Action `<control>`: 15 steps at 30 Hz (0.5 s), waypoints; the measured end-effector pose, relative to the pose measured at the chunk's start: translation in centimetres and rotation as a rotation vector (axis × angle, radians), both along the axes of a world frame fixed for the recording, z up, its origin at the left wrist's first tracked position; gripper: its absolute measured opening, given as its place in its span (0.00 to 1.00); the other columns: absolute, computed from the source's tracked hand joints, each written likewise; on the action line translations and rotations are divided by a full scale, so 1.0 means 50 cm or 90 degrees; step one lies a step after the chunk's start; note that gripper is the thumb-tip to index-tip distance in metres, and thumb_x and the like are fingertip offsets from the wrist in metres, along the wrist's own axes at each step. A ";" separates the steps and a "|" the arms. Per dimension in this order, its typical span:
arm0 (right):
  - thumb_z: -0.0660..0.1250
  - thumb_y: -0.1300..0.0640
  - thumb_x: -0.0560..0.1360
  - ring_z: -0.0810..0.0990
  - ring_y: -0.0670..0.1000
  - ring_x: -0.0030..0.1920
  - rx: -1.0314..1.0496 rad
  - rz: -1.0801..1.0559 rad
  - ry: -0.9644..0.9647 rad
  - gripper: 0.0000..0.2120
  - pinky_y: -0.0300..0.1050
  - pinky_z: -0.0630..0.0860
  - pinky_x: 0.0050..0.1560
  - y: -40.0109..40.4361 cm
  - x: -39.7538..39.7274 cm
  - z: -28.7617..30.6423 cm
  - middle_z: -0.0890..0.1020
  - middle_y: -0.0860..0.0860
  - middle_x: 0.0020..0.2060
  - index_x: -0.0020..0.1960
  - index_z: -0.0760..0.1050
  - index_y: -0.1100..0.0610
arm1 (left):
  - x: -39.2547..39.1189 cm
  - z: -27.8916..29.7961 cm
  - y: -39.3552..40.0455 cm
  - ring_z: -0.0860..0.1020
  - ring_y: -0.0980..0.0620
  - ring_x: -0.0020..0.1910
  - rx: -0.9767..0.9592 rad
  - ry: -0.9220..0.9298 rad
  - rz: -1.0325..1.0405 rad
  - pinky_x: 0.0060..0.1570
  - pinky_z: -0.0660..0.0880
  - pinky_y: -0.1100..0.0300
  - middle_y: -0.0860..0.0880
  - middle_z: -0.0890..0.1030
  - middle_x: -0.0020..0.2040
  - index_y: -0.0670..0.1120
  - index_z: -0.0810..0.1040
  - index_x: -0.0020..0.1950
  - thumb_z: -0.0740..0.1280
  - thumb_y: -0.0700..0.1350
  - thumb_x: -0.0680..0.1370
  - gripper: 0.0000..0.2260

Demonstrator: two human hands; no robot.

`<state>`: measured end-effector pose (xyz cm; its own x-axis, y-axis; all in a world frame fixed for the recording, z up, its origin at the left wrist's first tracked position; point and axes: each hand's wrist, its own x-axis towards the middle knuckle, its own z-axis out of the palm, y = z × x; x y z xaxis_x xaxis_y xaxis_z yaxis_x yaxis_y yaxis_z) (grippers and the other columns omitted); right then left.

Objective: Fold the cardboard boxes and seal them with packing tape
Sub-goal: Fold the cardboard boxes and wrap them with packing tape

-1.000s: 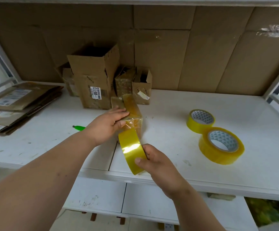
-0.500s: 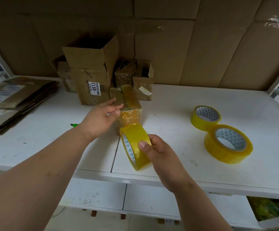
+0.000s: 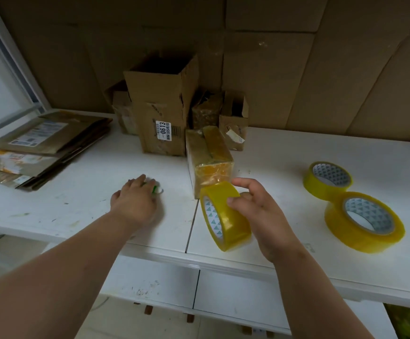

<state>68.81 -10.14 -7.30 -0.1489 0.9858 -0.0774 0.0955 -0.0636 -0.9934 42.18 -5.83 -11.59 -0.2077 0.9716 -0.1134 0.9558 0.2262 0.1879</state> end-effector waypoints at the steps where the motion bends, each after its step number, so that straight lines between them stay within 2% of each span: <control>1: 0.69 0.48 0.74 0.83 0.44 0.43 0.002 0.001 -0.010 0.13 0.49 0.80 0.48 0.001 -0.002 -0.001 0.83 0.42 0.41 0.57 0.73 0.39 | 0.000 -0.003 -0.001 0.58 0.47 0.77 -0.009 0.000 -0.008 0.71 0.59 0.46 0.53 0.56 0.80 0.58 0.61 0.77 0.55 0.49 0.82 0.23; 3: 0.68 0.52 0.77 0.83 0.43 0.44 0.004 0.003 -0.025 0.12 0.49 0.81 0.49 0.003 -0.004 -0.003 0.82 0.38 0.41 0.57 0.73 0.39 | 0.000 -0.006 -0.002 0.64 0.46 0.72 0.013 0.013 -0.020 0.67 0.61 0.48 0.53 0.63 0.76 0.60 0.67 0.72 0.55 0.48 0.81 0.19; 5: 0.67 0.53 0.78 0.83 0.42 0.44 0.002 0.002 -0.027 0.11 0.50 0.81 0.49 0.001 -0.004 -0.003 0.82 0.37 0.40 0.56 0.73 0.39 | 0.003 -0.005 -0.005 0.68 0.46 0.66 0.056 0.052 -0.027 0.62 0.60 0.50 0.53 0.71 0.68 0.62 0.74 0.64 0.56 0.47 0.80 0.16; 9: 0.69 0.53 0.76 0.84 0.46 0.45 -0.001 0.013 -0.007 0.13 0.53 0.81 0.52 -0.004 0.001 -0.004 0.84 0.42 0.43 0.58 0.74 0.41 | 0.008 -0.004 -0.011 0.68 0.47 0.58 0.102 0.122 -0.032 0.51 0.56 0.52 0.54 0.74 0.57 0.61 0.77 0.62 0.58 0.46 0.80 0.16; 12: 0.68 0.48 0.67 0.84 0.48 0.46 -0.003 0.023 0.011 0.19 0.53 0.80 0.53 -0.007 0.007 -0.005 0.85 0.45 0.44 0.58 0.75 0.43 | 0.013 0.008 -0.015 0.68 0.46 0.57 0.171 0.100 -0.012 0.46 0.52 0.54 0.52 0.76 0.55 0.60 0.80 0.61 0.59 0.47 0.81 0.15; 15: 0.67 0.50 0.65 0.84 0.48 0.45 0.003 0.032 0.023 0.19 0.50 0.79 0.51 -0.008 0.013 -0.004 0.84 0.47 0.42 0.56 0.77 0.43 | 0.034 0.039 -0.017 0.68 0.43 0.59 0.290 0.046 -0.006 0.44 0.48 0.56 0.51 0.78 0.56 0.60 0.81 0.62 0.63 0.50 0.81 0.12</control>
